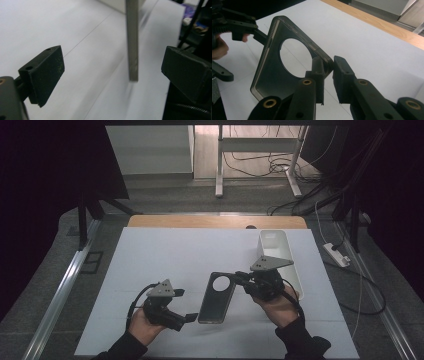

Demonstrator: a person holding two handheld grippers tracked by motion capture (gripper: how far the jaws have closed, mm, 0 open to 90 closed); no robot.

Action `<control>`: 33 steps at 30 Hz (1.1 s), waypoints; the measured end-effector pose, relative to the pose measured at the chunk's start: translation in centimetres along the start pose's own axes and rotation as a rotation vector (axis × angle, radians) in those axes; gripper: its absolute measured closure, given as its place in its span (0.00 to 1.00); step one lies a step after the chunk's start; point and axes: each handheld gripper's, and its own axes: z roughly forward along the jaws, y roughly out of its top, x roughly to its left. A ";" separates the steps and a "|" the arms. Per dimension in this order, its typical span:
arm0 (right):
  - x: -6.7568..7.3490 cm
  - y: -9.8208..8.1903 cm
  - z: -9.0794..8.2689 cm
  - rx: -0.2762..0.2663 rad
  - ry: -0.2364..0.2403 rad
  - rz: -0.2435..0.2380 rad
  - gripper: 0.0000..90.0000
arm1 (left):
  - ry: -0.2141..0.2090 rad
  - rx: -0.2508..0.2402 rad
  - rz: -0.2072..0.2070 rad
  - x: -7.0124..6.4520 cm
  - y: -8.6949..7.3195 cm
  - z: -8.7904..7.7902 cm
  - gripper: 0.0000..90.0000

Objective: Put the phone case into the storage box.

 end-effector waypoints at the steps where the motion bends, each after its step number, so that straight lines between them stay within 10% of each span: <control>1: 0.0 0.0 0.0 0.000 0.000 0.000 0.87 | 0.005 0.001 -0.004 0.1 -0.3 -0.2 0.06; 33: -2.8 2.3 -1.0 -0.014 -0.051 0.010 0.87 | 0.296 -0.034 -0.087 -0.4 -7.5 -5.9 0.00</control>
